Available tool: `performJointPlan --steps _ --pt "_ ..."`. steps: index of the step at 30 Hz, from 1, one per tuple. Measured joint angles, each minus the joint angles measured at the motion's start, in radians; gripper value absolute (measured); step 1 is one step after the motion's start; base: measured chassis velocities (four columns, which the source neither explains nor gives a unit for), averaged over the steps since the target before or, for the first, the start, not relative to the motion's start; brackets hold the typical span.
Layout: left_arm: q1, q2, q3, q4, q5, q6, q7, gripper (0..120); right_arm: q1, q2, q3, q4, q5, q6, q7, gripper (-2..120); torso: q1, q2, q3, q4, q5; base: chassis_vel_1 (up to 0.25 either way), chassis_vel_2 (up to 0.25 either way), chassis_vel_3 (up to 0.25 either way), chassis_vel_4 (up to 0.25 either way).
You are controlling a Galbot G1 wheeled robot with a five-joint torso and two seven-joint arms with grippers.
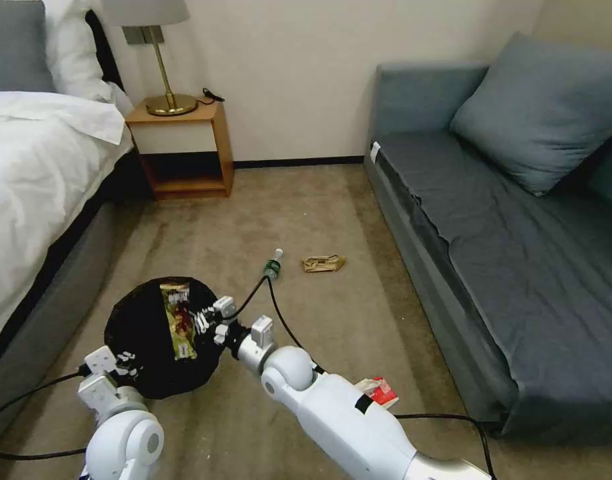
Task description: Pick up the trash bin, then pick up the garbage on the floor and place it into the trash bin.
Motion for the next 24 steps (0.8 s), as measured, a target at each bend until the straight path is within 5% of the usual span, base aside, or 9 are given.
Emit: performJointPlan --steps 7,24 --pt "0.008 0.004 -0.002 -0.006 0.0 -0.006 0.003 1 -0.02 0.01 -0.004 -0.02 -0.072 0.003 0.017 4 0.0 0.0 0.0 0.0 0.0001 0.0 0.0 0.0 0.0" --pt "0.012 0.02 -0.016 -0.009 -0.008 -0.022 0.003 1 -0.031 -0.092 0.031 0.084 -0.073 -0.021 0.046 68 0.0 0.0 0.0 0.0002 0.0003 0.0 0.0 0.0 0.0"
